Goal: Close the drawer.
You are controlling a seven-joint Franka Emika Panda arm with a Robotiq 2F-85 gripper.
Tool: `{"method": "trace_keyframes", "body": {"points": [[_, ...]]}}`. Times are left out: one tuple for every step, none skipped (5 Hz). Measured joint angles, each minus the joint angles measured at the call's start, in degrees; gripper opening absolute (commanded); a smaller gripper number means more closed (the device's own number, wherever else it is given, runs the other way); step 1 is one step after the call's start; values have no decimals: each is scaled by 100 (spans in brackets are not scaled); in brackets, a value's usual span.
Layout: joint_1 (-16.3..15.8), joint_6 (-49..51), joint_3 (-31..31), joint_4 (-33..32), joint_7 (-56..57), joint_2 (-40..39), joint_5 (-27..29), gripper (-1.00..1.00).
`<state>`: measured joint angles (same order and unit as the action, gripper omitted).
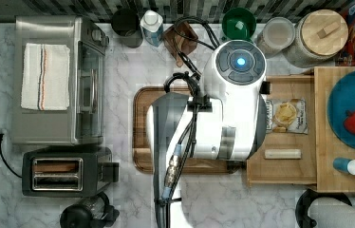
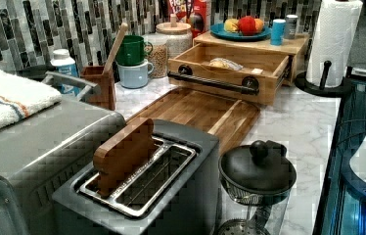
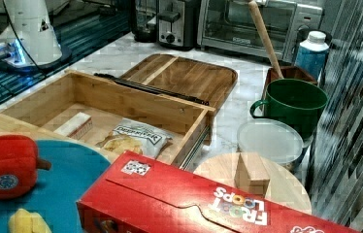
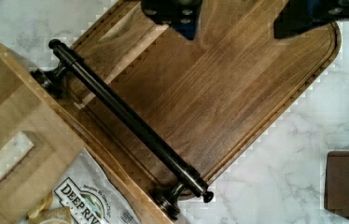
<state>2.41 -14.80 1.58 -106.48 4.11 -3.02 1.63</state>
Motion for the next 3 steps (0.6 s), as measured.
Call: {"method": "trace_keyframes", "body": {"points": [[31,-1,0,-17,14,-30,6,-100],[76,-13,0,-84,14,-58,4,-100],[88,-13,0,-157,14,-58,-1,100]]}}
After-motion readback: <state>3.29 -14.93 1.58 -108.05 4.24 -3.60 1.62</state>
